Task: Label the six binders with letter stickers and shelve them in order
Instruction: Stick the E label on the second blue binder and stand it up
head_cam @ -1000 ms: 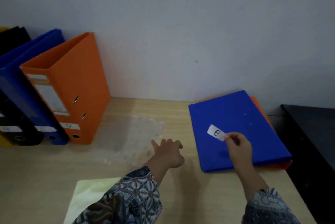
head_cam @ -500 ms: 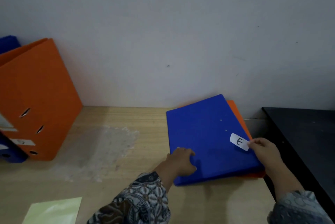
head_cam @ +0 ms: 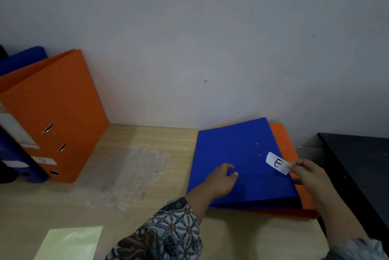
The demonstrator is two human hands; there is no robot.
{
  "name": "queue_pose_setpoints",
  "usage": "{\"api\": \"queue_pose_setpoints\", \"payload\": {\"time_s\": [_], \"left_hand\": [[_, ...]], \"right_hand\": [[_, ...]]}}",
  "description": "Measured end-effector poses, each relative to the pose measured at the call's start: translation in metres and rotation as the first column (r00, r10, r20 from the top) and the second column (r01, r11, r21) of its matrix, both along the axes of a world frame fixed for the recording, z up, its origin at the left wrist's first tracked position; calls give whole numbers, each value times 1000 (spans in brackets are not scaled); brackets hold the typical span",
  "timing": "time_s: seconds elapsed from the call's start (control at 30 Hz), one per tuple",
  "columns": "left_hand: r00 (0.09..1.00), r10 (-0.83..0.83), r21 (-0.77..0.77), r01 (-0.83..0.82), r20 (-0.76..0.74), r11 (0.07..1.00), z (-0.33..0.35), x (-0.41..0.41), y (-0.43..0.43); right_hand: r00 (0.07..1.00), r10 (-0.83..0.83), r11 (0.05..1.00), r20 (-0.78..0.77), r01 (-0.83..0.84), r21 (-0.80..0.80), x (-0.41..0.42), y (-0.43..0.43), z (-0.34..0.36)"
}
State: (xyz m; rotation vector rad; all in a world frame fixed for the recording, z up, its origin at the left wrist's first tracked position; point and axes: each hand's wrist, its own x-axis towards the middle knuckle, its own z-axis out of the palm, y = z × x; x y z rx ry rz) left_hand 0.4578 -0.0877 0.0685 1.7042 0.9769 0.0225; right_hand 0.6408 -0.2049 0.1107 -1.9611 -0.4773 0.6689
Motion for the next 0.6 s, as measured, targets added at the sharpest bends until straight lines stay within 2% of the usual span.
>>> {"api": "queue_pose_setpoints", "payload": {"time_s": [0.1,0.2,0.33,0.43,0.5,0.6], "left_hand": [[996,77,4,-77,46,997,7,2,-3],[968,238,-11,-238,75,971,14,-5,3],[889,425,-256,-377,170,890,26,-25,14],[832,497,-360,-397,248,844,50,-47,17],[821,488,-425,-344,296,837,62,-60,26],[826,450,-393,-310,340,866,76,-80,38]], "right_hand": [[999,45,994,-23,-43,97,-21,8,19],[992,93,974,-90,-71,217,-47,20,40],[978,178,929,-111,-130,346,-88,41,66],[967,251,886,-40,-213,413,-121,60,80],[953,302,865,33,-289,410,-142,71,87],[919,387,832,76,-384,401,-169,85,96]]}}
